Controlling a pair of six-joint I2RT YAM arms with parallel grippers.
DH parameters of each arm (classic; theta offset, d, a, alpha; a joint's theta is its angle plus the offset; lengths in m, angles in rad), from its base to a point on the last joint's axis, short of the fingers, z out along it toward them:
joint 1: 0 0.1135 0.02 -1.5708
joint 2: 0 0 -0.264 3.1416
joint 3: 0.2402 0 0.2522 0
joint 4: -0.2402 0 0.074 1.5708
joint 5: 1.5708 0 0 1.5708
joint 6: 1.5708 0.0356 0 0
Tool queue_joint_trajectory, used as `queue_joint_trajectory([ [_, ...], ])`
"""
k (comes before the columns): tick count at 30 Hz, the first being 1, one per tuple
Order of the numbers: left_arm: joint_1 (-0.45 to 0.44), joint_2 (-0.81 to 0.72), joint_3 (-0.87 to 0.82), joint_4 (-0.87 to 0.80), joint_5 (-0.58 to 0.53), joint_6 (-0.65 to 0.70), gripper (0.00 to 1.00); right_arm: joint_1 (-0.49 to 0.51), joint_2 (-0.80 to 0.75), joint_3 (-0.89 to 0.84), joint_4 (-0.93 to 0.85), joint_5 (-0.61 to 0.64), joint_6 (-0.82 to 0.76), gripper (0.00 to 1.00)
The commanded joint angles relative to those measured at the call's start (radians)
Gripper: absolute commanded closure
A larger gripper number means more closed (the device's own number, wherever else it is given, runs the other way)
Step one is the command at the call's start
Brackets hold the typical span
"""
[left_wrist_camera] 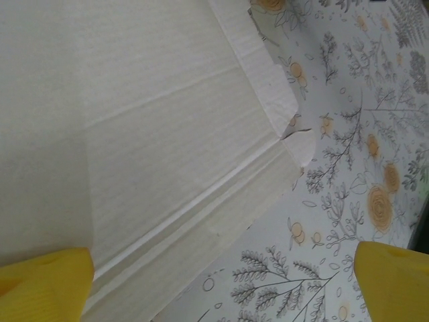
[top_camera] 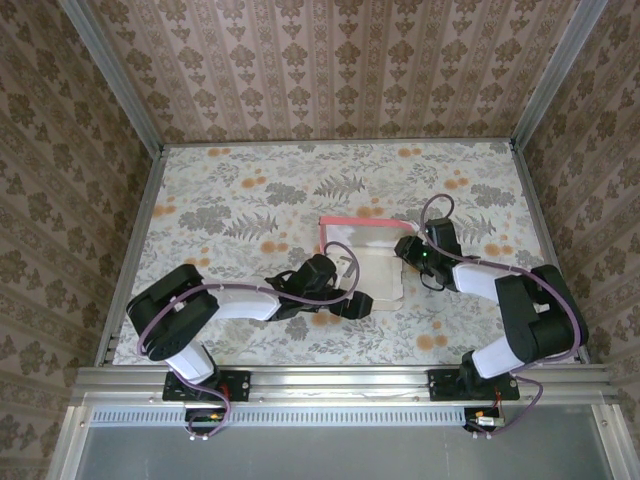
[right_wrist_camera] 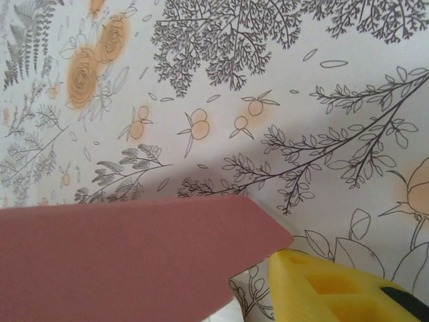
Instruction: Fold the paper box
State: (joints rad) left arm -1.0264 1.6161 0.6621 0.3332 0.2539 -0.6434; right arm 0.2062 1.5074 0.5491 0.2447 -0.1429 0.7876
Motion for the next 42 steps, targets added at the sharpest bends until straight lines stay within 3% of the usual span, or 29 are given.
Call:
queue_joint_trajectory([
  [1, -0.008, 0.004, 0.016, 0.035, -0.007, -0.036, 0.00, -0.006, 0.016, 0.017, 0.054, -0.002, -0.014, 0.56],
  [12, -0.019, 0.019, 0.021, 0.038, -0.004, -0.042, 0.00, -0.004, 0.069, 0.010, 0.166, 0.020, 0.003, 0.63],
  [23, -0.026, 0.002, 0.042, 0.011, -0.013, -0.027, 0.00, 0.000, 0.068, 0.005, 0.157, 0.094, 0.001, 0.65],
  [33, -0.014, -0.001, 0.196, -0.218, -0.089, 0.171, 0.00, 0.002, 0.102, 0.005, 0.200, 0.066, -0.001, 0.66],
  [42, 0.028, 0.115, 0.244, -0.210, -0.071, 0.226, 0.00, 0.005, 0.135, -0.003, 0.253, 0.072, 0.017, 0.67],
])
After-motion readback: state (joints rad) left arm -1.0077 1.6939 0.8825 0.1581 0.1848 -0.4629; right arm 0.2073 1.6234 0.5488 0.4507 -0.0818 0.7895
